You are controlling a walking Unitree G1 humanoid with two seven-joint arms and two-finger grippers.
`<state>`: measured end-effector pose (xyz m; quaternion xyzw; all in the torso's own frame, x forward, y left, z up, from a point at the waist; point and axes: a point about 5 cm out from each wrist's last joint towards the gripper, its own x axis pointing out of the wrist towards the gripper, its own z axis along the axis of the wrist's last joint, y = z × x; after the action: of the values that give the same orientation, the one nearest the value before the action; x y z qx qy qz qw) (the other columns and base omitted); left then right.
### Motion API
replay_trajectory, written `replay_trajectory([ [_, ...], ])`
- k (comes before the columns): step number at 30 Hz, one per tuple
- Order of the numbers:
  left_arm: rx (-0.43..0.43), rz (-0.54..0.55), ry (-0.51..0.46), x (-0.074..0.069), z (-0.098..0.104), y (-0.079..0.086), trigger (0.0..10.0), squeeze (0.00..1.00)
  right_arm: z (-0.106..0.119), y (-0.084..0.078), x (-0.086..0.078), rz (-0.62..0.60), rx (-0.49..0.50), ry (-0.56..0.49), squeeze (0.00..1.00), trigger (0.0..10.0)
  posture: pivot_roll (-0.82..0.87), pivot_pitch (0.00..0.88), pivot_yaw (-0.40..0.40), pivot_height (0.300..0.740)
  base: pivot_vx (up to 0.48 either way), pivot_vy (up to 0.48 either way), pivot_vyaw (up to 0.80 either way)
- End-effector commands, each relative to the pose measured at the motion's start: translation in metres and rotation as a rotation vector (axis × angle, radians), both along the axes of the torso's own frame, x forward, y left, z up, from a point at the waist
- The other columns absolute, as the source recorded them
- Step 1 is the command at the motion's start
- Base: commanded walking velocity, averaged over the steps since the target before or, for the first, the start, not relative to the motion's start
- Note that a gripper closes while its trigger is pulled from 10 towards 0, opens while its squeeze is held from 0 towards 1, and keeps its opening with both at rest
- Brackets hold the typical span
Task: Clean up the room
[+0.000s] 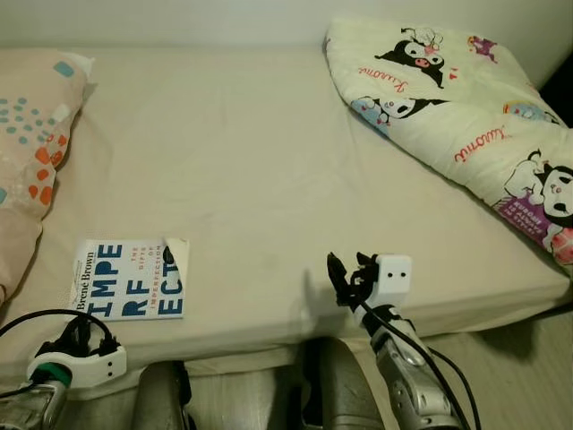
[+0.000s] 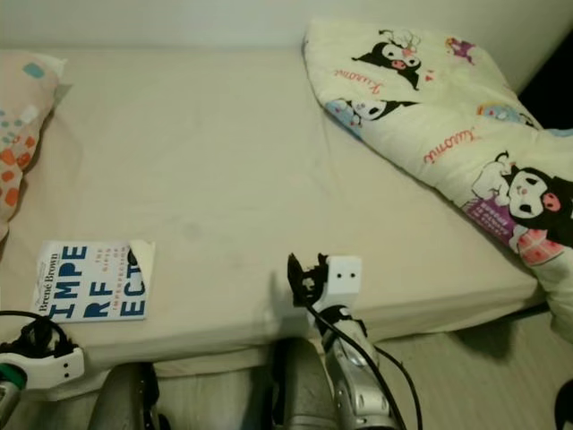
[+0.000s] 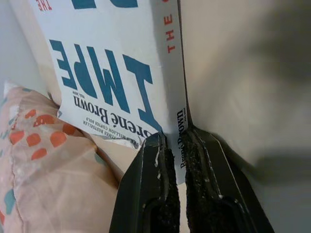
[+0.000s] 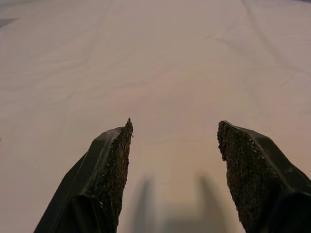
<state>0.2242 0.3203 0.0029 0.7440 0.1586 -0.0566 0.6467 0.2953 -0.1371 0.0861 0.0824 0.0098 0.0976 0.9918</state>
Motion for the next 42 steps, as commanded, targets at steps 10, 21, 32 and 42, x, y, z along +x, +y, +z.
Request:
replay_trajectory([
  [10,0.011,0.036,0.101,-0.026,-0.010,0.014,10.0,0.00,-0.008,0.003,-0.002,0.003,0.004,0.031,0.00,10.0,0.02,0.180,-0.030,0.600,0.000,0.000,0.00],
  [21,-0.073,0.053,0.026,0.002,-0.001,-0.001,10.0,0.00,-0.007,0.002,-0.001,-0.001,0.002,0.029,0.00,10.0,0.01,0.174,-0.033,0.600,0.000,0.000,0.00],
  [32,-0.195,0.084,-0.041,0.037,0.012,-0.024,10.0,0.00,-0.007,0.002,-0.002,-0.002,0.004,0.025,0.00,10.0,0.00,0.174,-0.028,0.600,0.000,0.000,0.00],
  [42,-0.125,0.029,0.007,0.034,0.009,-0.023,10.0,0.00,-0.008,0.002,-0.003,-0.014,0.007,0.026,0.00,10.0,-0.01,0.176,-0.017,0.600,0.000,0.000,0.00],
])
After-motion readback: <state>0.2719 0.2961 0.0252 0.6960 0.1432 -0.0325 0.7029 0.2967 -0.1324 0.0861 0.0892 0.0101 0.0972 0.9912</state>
